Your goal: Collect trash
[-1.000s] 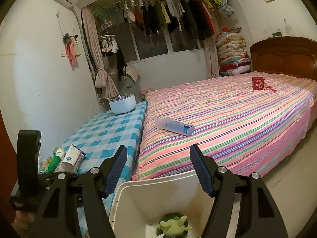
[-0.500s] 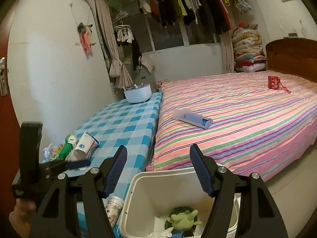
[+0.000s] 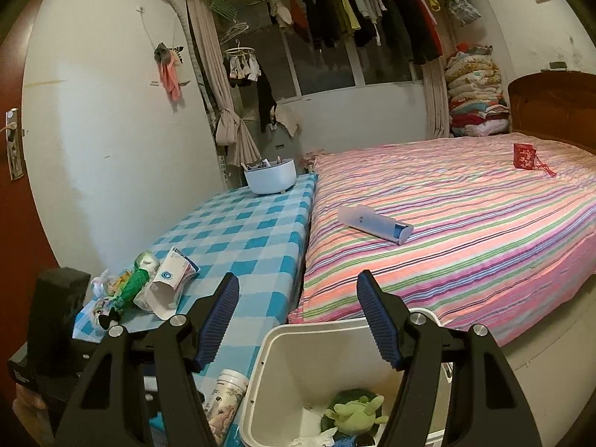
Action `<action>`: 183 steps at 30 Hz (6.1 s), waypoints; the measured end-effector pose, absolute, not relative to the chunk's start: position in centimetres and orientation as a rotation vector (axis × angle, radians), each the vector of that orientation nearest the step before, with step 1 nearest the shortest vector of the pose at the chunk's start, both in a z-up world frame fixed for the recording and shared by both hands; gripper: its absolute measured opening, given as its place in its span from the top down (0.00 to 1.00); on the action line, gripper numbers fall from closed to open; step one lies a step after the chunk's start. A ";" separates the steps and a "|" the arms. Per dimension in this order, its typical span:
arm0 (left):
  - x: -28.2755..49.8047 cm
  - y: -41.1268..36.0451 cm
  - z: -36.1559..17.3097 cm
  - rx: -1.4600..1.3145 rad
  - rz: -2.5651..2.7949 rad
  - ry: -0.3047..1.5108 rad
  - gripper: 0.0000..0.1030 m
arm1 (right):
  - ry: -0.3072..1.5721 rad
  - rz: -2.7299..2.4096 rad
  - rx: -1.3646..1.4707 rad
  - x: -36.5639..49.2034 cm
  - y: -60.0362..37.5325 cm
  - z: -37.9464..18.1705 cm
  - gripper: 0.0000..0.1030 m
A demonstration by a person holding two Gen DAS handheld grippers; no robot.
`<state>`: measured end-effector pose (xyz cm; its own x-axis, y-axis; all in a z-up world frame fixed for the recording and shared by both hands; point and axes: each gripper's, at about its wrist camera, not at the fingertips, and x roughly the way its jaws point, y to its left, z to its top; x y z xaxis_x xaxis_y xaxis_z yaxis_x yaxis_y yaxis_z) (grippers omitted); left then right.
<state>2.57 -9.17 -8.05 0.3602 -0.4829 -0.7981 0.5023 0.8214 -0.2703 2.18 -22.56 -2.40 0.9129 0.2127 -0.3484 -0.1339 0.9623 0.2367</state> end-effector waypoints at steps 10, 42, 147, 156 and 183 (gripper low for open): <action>2.8 -10.8 -10.3 0.057 -0.612 1.123 0.53 | 0.372 0.187 0.210 2.0 -22.5 -2.3 0.38; 4.1 -14.4 -8.5 0.149 -0.570 0.945 0.72 | 0.282 0.128 0.303 0.5 -25.1 -1.7 0.38; 7.0 21.1 -7.9 -0.165 0.093 0.819 0.71 | 0.597 0.545 0.263 16.1 1.4 -6.9 0.38; 6.2 22.0 -7.2 -0.198 0.105 0.782 0.76 | 0.617 0.538 0.242 16.6 2.1 -7.2 0.38; 5.4 20.1 -5.8 -0.185 0.034 0.746 0.75 | 0.704 0.453 0.139 19.9 3.8 -8.9 0.38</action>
<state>5.37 20.14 -5.83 0.7346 -0.0350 -0.6776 -0.0967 0.9831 -0.1555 19.88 3.84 -8.87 0.6701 0.4464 -0.5931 -0.3540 0.8944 0.2732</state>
